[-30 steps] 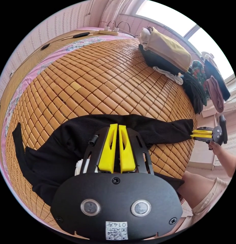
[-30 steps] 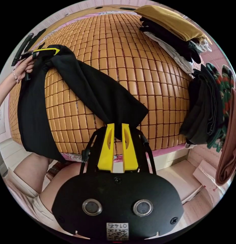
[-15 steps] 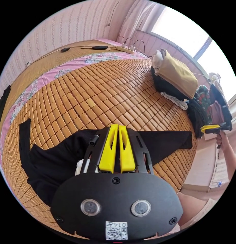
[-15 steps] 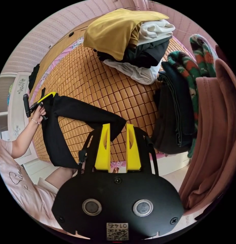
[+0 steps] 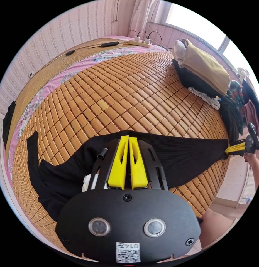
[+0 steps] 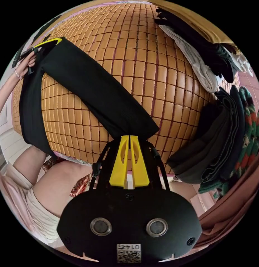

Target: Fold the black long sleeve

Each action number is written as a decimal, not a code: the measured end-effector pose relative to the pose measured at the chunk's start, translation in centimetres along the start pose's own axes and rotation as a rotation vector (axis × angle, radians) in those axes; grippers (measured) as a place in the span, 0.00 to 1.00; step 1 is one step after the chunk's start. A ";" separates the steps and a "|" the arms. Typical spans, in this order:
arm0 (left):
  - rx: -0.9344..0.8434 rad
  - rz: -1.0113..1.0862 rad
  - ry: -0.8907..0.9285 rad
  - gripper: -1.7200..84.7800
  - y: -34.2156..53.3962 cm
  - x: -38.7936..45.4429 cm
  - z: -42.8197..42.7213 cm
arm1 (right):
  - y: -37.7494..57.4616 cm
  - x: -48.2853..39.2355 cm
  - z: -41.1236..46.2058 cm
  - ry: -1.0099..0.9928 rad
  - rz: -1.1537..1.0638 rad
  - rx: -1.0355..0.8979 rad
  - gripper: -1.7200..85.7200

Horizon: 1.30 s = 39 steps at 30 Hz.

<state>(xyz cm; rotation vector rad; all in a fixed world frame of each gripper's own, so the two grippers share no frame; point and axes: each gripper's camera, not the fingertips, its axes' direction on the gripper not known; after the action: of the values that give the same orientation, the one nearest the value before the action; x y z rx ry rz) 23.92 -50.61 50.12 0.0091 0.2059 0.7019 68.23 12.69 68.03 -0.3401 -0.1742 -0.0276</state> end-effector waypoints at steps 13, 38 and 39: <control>0.026 0.060 0.054 0.01 2.3 3.1 -1.5 | 0.5 -4.1 -3.5 -0.072 0.031 0.185 0.01; -0.043 0.413 0.321 0.01 11.0 13.0 -0.4 | 1.6 -3.5 -8.2 -0.006 0.315 0.218 0.01; -0.102 0.435 0.313 0.01 11.9 13.6 0.7 | 1.6 -3.5 -8.3 -0.012 0.314 0.219 0.02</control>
<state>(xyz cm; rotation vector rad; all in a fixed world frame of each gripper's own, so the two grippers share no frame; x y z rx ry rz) 26.58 -32.75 49.19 -0.1588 0.4761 1.1471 66.23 11.45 59.18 -0.1464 -0.1322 0.3020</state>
